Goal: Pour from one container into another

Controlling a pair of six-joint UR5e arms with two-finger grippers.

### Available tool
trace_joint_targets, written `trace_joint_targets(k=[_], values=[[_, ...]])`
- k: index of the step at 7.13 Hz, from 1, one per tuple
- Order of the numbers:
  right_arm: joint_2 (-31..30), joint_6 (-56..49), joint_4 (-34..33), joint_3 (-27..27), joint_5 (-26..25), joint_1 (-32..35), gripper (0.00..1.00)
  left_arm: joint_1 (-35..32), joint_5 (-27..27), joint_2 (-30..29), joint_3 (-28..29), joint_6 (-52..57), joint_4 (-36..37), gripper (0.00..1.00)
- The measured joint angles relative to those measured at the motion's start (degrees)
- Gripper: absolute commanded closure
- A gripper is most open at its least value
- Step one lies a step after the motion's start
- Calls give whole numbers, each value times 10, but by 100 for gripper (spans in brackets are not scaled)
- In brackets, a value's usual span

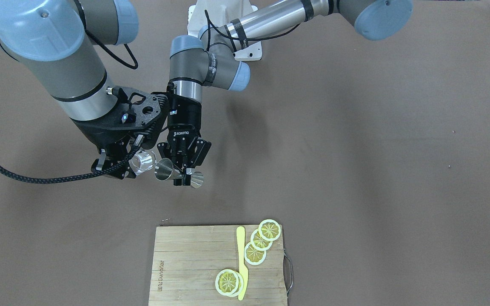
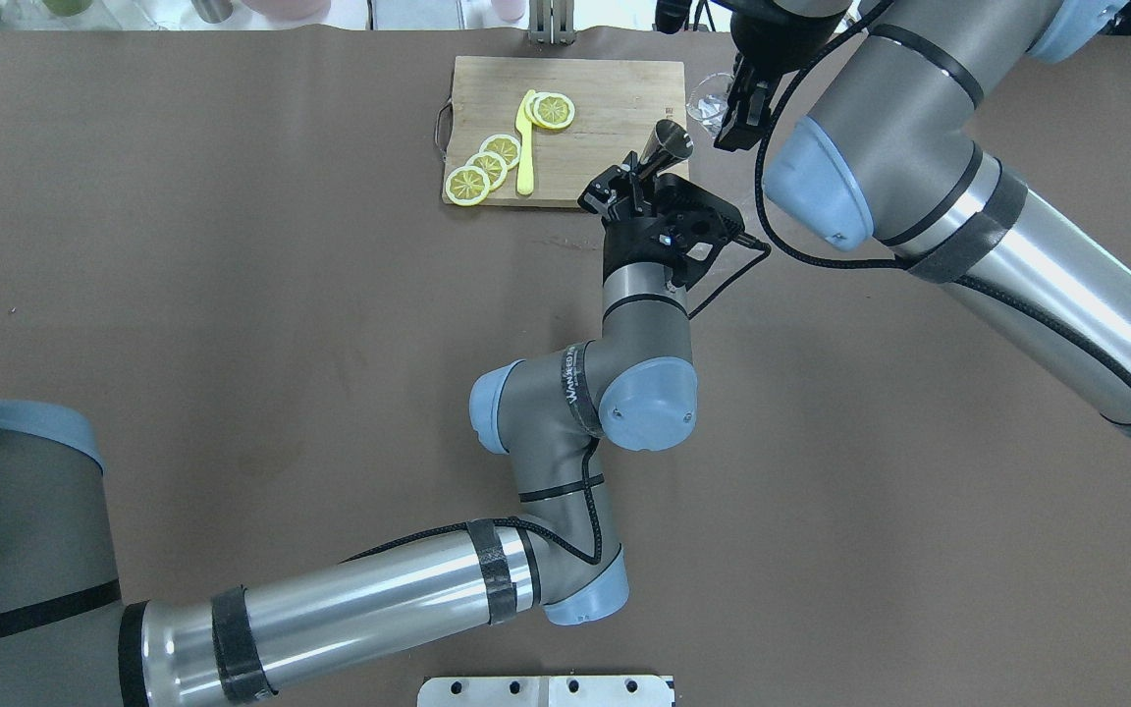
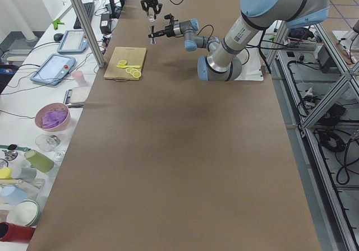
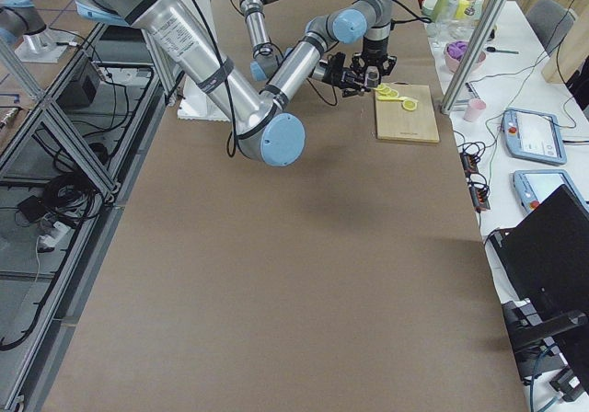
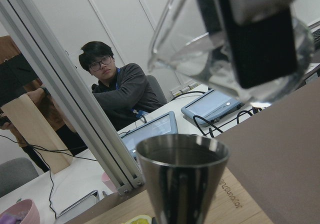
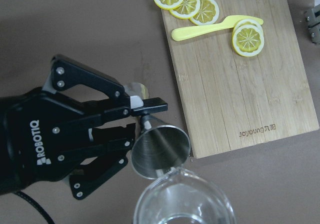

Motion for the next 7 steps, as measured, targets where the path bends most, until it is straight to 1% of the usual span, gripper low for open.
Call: trace_joint_targets(k=[3,7], values=[[2,-9,-11,-1,-1,-1,100,2,0,-1,0,0,1,100],[17,-34,-51,0,-21,-5,100,3,1,-1,0,0,0,100]])
